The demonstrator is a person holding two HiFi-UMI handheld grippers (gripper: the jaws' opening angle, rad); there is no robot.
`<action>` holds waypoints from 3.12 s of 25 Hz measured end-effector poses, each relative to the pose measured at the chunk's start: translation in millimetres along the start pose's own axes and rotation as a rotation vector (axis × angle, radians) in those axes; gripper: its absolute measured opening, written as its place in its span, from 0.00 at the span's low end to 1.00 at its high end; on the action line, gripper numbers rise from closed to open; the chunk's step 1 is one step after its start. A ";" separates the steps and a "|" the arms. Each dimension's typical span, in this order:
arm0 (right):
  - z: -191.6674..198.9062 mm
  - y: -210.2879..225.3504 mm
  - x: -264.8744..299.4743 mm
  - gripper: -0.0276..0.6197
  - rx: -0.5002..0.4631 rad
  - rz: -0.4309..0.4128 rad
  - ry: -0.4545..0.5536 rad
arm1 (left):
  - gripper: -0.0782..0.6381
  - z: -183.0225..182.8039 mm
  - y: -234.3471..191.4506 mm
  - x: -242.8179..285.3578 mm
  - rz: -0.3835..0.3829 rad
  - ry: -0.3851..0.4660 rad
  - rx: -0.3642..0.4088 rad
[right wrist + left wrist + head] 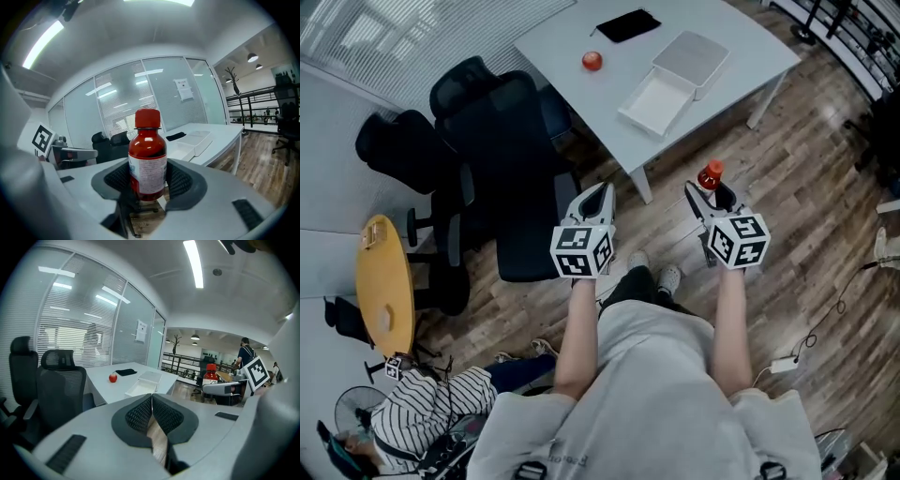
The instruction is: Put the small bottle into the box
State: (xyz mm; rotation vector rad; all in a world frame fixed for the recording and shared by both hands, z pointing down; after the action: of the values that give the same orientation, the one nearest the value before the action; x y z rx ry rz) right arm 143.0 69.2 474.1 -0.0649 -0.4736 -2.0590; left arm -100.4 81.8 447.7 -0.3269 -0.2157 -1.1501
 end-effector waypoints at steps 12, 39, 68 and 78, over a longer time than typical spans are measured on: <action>-6.8 22.6 37.0 0.39 -0.016 -0.034 -0.021 | 0.15 -3.6 -12.5 32.0 -0.010 0.001 0.007; -62.0 93.0 178.3 0.39 -0.028 -0.005 -0.090 | 0.15 -54.0 -72.8 206.2 0.113 -0.016 -0.062; -17.1 122.5 326.9 0.39 -0.525 -0.170 -0.639 | 0.15 -39.4 -131.7 289.4 0.230 -0.107 -0.047; -6.1 130.1 334.7 0.39 -0.569 -0.183 -0.717 | 0.15 -30.2 -127.8 300.0 0.238 -0.117 -0.058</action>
State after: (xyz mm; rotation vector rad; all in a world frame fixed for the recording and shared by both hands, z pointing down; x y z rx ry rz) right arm 81.3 -265.9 587.5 -1.1596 -0.3034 -2.2560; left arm -99.1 -233.1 537.5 -0.4594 -0.2393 -0.9048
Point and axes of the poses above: the fingertips, and each gripper's own axes: x forward along the fingers, y to its right, z out of its underside, the point moved 6 cm from there along -x, backward along the fingers, and after that the axes turned 5 degrees about y, right-handed, at the moved point
